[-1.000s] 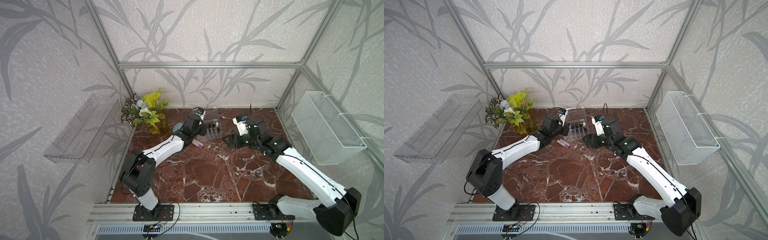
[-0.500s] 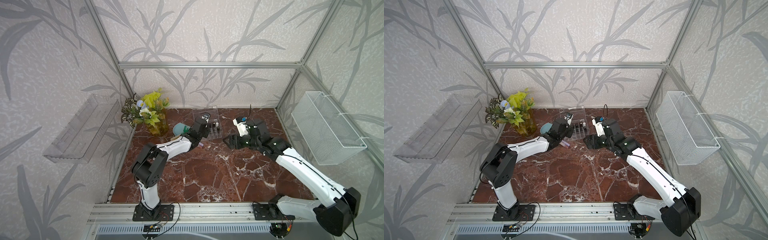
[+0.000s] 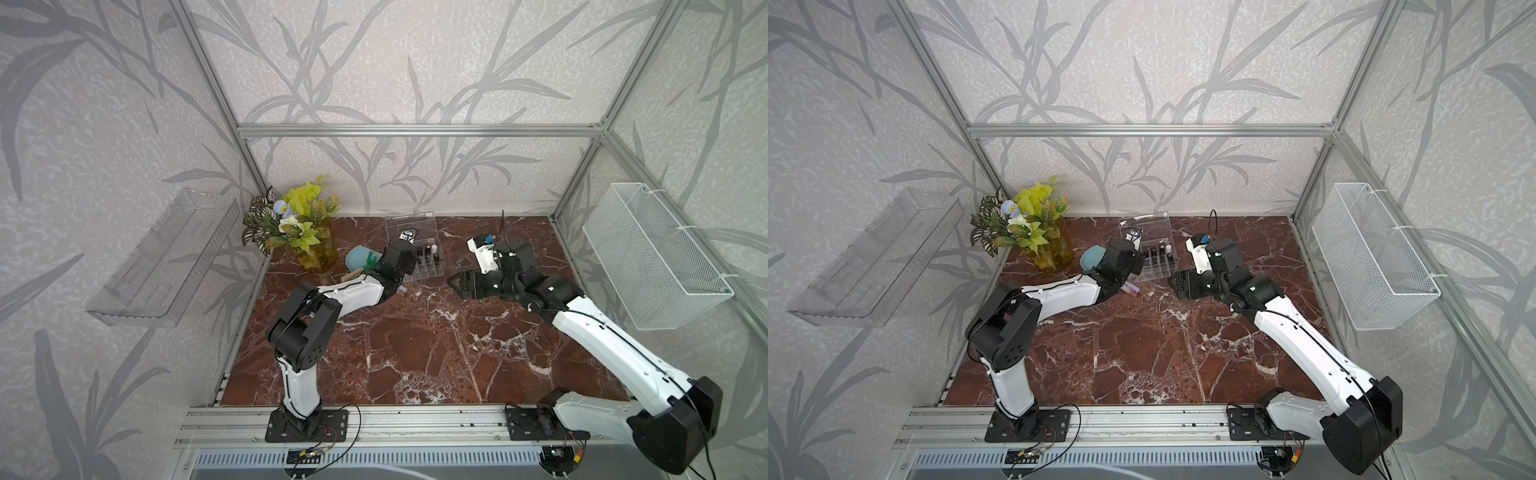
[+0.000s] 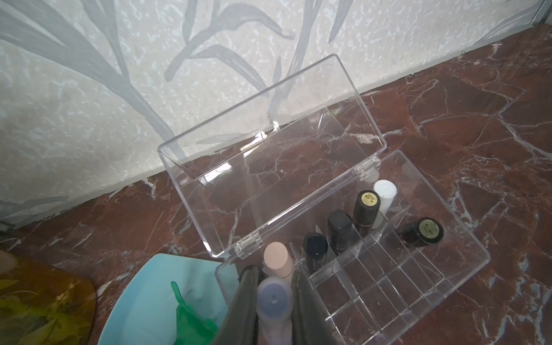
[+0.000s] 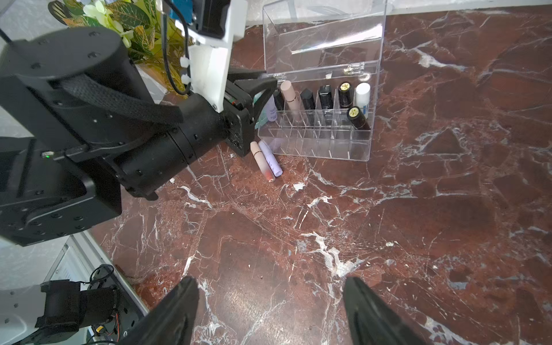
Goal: Arrange the lipsticks in the organizer
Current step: Place the lipstick in the storage box.
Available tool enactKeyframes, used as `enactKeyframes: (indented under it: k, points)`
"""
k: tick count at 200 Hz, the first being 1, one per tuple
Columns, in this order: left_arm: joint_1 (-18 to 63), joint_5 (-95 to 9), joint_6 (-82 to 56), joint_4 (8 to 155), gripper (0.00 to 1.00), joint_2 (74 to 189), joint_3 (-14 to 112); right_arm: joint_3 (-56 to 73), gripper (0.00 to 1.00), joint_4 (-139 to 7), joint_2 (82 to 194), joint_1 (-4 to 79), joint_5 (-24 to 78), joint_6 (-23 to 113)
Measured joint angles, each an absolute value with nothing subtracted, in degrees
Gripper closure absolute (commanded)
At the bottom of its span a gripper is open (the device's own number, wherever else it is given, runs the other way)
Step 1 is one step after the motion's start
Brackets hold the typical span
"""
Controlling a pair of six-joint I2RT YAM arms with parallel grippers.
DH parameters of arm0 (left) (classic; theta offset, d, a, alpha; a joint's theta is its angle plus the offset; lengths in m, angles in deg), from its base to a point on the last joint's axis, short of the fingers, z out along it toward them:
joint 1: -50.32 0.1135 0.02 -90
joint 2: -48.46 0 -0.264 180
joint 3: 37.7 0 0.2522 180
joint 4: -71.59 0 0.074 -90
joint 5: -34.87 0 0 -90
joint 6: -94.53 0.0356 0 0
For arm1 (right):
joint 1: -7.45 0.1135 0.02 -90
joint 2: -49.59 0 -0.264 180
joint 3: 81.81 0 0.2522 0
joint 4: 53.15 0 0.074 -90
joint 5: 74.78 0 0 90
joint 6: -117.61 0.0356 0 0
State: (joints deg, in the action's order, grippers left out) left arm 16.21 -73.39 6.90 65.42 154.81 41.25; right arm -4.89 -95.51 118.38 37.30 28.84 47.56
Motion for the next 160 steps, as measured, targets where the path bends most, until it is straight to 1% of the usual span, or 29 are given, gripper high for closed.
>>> enactKeyframes:
  k: [126,160]
  points:
    - [17.52,-73.11,4.39,61.18,0.95,156.25,38.26,-5.57,0.21,-95.51,118.06,36.36,29.72,47.53]
    - [18.20,-72.95,3.69,59.96,0.92,157.50,38.13,-5.57,0.21,-95.53,118.01,36.12,29.89,47.51]
